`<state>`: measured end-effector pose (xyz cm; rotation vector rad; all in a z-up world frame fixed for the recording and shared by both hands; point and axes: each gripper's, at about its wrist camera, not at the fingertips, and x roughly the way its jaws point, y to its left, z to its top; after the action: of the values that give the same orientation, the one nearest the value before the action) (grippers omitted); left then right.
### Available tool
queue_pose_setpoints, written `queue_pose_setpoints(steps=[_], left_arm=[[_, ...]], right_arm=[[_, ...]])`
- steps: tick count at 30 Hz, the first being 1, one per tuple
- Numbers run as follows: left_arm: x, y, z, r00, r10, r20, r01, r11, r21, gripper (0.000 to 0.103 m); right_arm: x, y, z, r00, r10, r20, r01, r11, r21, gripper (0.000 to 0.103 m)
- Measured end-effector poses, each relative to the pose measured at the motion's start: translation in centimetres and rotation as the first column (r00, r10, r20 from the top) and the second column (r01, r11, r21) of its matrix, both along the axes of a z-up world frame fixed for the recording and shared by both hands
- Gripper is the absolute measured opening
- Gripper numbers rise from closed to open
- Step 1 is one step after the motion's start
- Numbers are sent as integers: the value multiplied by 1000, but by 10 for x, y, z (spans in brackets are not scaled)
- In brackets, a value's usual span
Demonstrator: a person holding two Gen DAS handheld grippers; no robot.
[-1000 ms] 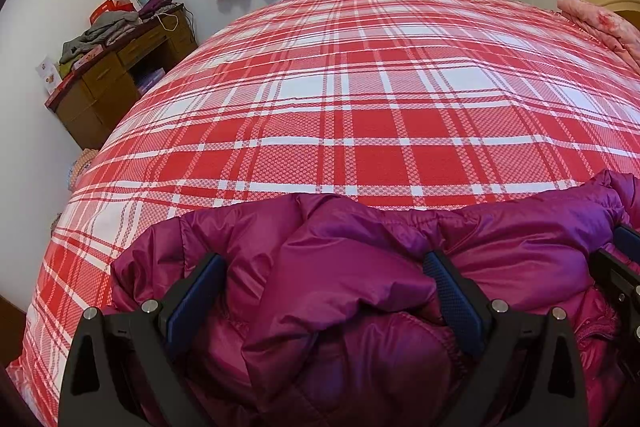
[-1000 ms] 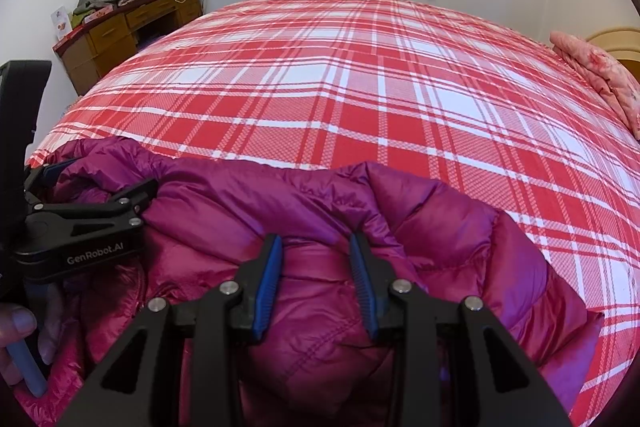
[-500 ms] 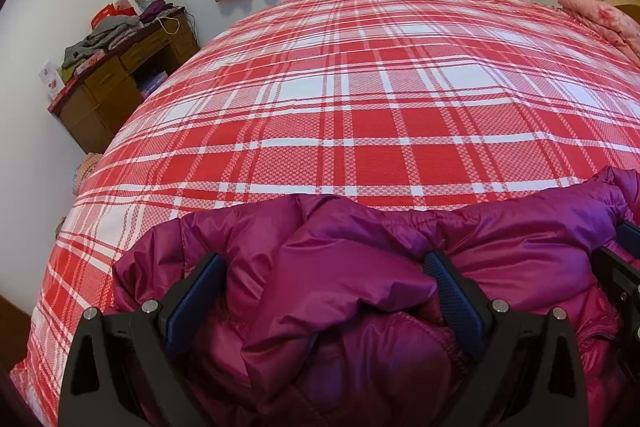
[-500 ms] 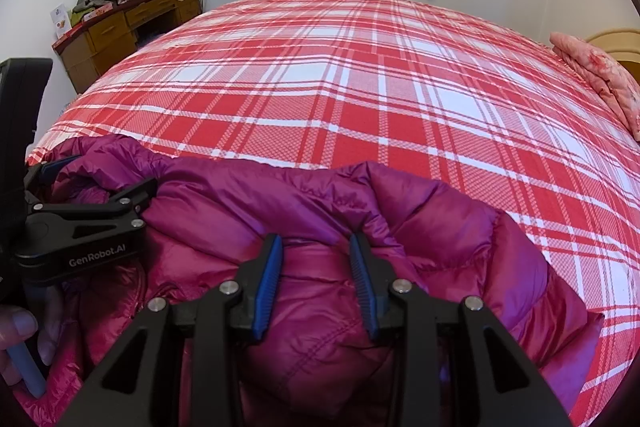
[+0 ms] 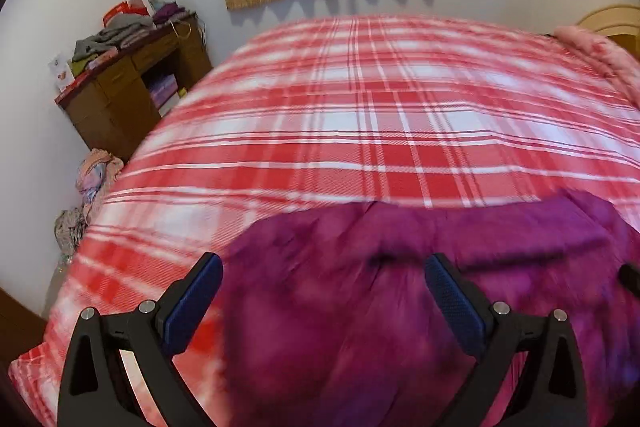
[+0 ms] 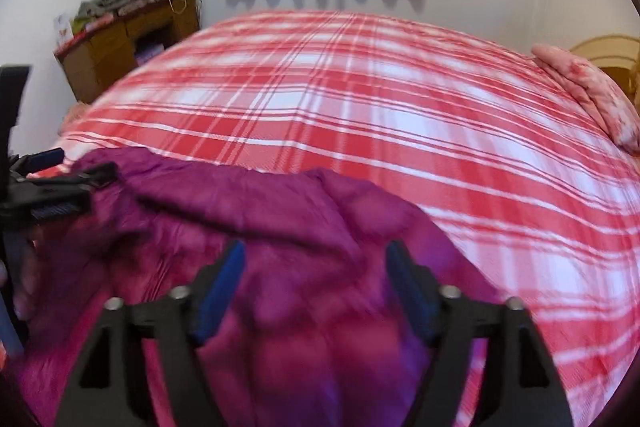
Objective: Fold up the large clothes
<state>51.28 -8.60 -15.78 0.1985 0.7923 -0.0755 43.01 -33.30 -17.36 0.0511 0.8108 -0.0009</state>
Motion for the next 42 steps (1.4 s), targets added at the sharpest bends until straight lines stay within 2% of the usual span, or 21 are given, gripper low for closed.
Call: queue_pose_setpoints(steps=[3, 6, 9, 13, 16, 21, 24, 27, 30, 31, 32, 33, 34, 35, 36, 37, 39, 42], left_arm=[[-62, 33, 17, 999, -34, 33, 34, 999, -12, 102], [-130, 66, 16, 997, -68, 35, 67, 998, 15, 102], [-194, 94, 5, 996, -85, 19, 84, 995, 62, 102], [-265, 133, -17, 998, -68, -13, 68, 995, 69, 102], [-306, 157, -40, 998, -39, -54, 42, 998, 47, 102], [-339, 167, -69, 994, -18, -112, 18, 1000, 1, 102], [-348, 164, -73, 995, -24, -94, 22, 1000, -14, 102], [-347, 163, -76, 995, -18, -97, 14, 999, -44, 101], [-349, 161, -77, 994, -24, -110, 15, 996, -86, 101], [-350, 161, -78, 993, -30, -114, 18, 995, -103, 94], [-354, 159, -78, 992, -57, -114, 42, 990, -133, 84], [-358, 157, -77, 989, -87, -116, 67, 984, -163, 65], [-362, 155, -75, 989, -105, -108, 85, 981, -175, 47], [-366, 149, -73, 986, -130, -103, 111, 979, -169, 36], [-369, 145, -72, 984, -149, -101, 131, 977, -168, 18], [-373, 142, -68, 984, -157, -90, 141, 977, -159, 13], [-380, 140, -59, 985, -162, -58, 153, 977, -146, 8], [-394, 144, -37, 985, -174, 8, 173, 971, -167, 6]], right_arm=[[-64, -23, 7, 1000, 25, -18, -25, 1000, -5, 78], [-137, -43, 9, 999, 39, -33, -39, 999, -14, 80], [-207, -57, 8, 999, 15, -46, -14, 1000, 15, 85], [-287, -75, 2, 998, -34, -55, 38, 997, 71, 90], [-327, -70, -11, 996, -58, -74, 65, 993, 103, 91], [-365, -39, -37, 991, -64, -116, 80, 987, 140, 91], [-374, -22, -52, 989, -43, -142, 65, 987, 148, 91], [-378, -9, -57, 990, -49, -132, 63, 993, 103, 92], [-383, -5, -56, 992, -44, -120, 60, 988, 140, 88], [-383, -2, -57, 992, -35, -121, 52, 988, 147, 85], [-384, 3, -58, 992, -27, -121, 43, 990, 132, 78], [-385, 8, -59, 993, -22, -119, 36, 993, 115, 72], [-386, 11, -59, 993, -18, -116, 30, 994, 103, 58], [-388, 12, -58, 994, -10, -113, 23, 993, 112, 38], [-389, 13, -57, 994, 4, -112, 11, 991, 135, 20], [-390, 10, -55, 994, 25, -109, -4, 982, 190, 12], [-395, 11, -51, 996, 14, -91, 5, 978, 208, 11], [-406, 10, -38, 999, 14, -36, -5, 975, 220, 9]])
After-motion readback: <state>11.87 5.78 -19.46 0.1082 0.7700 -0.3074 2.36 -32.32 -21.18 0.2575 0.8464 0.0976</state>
